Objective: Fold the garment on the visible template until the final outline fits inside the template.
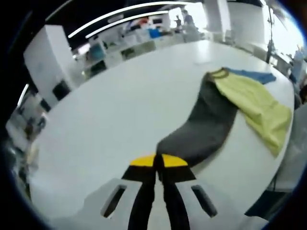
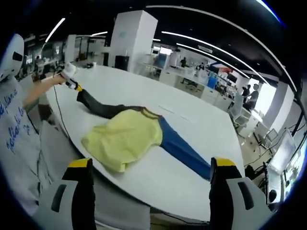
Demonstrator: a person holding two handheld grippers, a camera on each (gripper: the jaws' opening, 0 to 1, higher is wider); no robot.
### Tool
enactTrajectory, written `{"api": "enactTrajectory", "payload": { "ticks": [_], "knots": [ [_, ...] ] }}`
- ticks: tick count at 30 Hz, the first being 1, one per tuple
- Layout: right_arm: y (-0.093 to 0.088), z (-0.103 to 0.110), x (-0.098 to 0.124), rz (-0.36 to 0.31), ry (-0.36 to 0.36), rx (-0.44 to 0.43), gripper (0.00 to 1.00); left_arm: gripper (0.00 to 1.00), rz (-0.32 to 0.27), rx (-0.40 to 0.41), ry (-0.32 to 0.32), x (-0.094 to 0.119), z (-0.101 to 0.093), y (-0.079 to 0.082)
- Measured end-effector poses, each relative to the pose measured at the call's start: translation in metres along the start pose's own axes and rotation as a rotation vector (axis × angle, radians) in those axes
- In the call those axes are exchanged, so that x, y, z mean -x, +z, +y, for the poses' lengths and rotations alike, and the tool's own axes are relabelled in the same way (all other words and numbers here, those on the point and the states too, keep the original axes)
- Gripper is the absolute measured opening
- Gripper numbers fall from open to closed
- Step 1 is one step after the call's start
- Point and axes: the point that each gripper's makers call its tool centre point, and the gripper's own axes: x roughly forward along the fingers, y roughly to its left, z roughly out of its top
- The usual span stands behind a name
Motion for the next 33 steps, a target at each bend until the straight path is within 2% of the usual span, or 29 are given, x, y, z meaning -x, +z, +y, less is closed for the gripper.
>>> {"api": "enactTrajectory", "payload": {
  "ticks": [13,19,26,27,33],
  "knots": [
    [0.003,0.009,-0.007,0.019,-0.019,-0.007,1.0,0.0,0.056,0.024,-0.034,-0.015,0.015,-0.019],
    [0.007,0.013,-0.011,0.031,-0.024,-0.002,1.0,0.0,0.064,0.031,-0.039,-0.022,0.024,-0.024],
    [0.009,0.02,-0.016,0.046,-0.026,0.022,1.0,0.0,0.101,0.043,-0.045,-0.032,0.032,-0.039],
    [0.007,0.021,-0.016,0.062,-0.028,0.021,1.0,0.0,0.103,0.047,-0.046,-0.033,0.032,-0.04],
    [0.007,0.022,-0.017,0.059,-0.034,0.002,1.0,0.0,0.113,0.053,-0.044,-0.041,0.039,-0.044]
  ]
}}
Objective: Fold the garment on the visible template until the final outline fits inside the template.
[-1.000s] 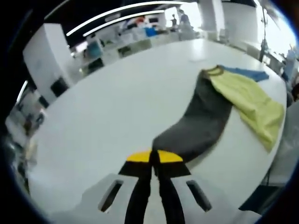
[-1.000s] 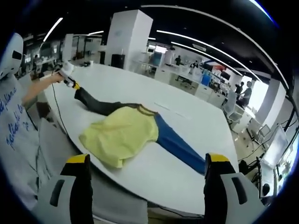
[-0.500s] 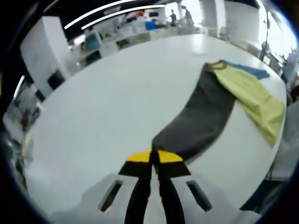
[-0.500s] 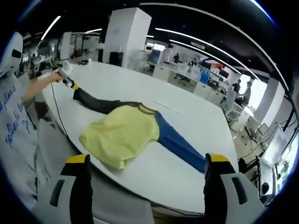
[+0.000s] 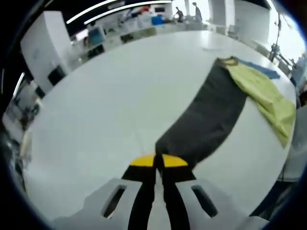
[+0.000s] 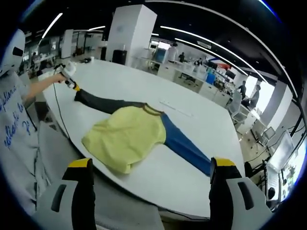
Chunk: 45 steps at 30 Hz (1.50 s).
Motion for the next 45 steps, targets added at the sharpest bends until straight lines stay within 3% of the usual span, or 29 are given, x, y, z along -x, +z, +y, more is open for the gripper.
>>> {"api": "enactTrajectory", "payload": {
  "ticks": [24,38,45],
  "knots": [
    [0.001,0.01,-0.001,0.035,-0.026,-0.015,1.0,0.0,0.052,-0.001,0.003,-0.027,0.019,-0.014],
    [0.007,0.008,0.004,0.052,-0.054,-0.017,1.0,0.0,0.049,0.045,0.011,-0.05,0.046,-0.011],
    [0.008,0.009,0.004,0.059,-0.053,-0.012,1.0,0.0,0.058,0.058,0.008,-0.052,0.044,-0.013]
  ]
}}
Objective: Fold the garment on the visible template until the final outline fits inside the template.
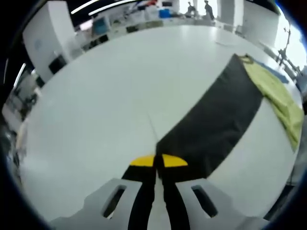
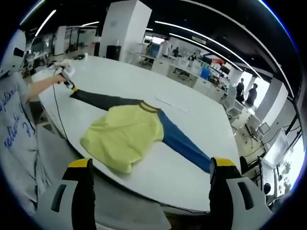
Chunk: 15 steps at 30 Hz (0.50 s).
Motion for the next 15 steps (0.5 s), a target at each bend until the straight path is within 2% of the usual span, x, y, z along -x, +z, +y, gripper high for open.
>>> {"api": "enactTrajectory", "payload": {
  "ticks": [15],
  "knots": [
    [-0.0042,0.0022,-0.0001,0.016,-0.004,-0.004,1.0,0.0,0.024,-0.021,0.002,-0.0061,-0.0018,-0.0065]
  ]
}}
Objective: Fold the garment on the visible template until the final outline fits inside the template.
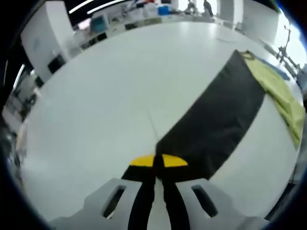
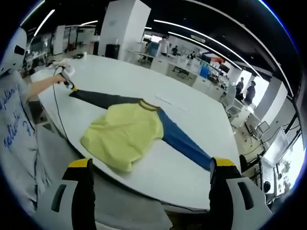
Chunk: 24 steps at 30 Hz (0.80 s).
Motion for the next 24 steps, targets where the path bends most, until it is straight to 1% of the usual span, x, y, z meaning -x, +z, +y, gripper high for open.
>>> {"api": "enactTrajectory", "payload": {
  "ticks": [3,13,22,24],
  "knots": [
    [-0.001,0.002,-0.002,0.003,0.008,-0.002,1.0,0.0,0.001,0.002,-0.002,-0.002,0.001,0.0],
    [-0.006,0.001,-0.001,0.009,-0.001,-0.012,1.0,0.01,0.004,0.0,-0.006,-0.004,0.001,0.0],
    [-0.011,0.003,-0.002,0.006,0.0,-0.029,1.0,0.01,0.011,-0.016,-0.005,-0.005,0.0,-0.001],
    [-0.011,0.003,-0.003,0.003,0.001,-0.033,1.0,0.02,0.008,-0.009,-0.008,-0.005,0.0,-0.001]
  ]
}}
